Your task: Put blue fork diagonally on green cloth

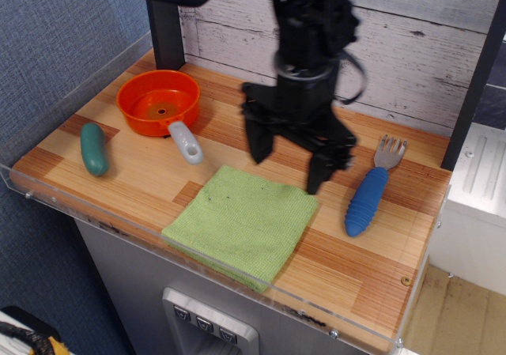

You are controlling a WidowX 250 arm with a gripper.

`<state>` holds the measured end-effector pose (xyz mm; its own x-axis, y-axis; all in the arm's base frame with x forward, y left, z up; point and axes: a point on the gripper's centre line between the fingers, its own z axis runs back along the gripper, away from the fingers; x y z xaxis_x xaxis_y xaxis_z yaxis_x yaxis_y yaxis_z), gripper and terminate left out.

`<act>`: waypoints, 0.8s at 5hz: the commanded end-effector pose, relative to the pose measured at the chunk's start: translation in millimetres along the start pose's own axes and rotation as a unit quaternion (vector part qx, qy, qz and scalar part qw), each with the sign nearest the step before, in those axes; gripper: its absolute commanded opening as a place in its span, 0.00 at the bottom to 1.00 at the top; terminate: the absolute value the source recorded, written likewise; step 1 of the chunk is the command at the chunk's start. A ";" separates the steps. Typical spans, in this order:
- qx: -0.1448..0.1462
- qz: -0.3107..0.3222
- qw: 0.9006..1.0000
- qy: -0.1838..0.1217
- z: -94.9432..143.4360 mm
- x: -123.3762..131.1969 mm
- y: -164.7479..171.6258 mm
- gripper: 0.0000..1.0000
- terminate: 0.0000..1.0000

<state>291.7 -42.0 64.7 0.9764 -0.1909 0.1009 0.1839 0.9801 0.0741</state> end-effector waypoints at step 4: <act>-0.042 -0.002 0.998 -0.038 -27.7 48.0 -41.1 1.00 0.00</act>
<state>328.6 -89.5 27.2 0.9727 -0.1870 0.1372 0.1903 0.9817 -0.0113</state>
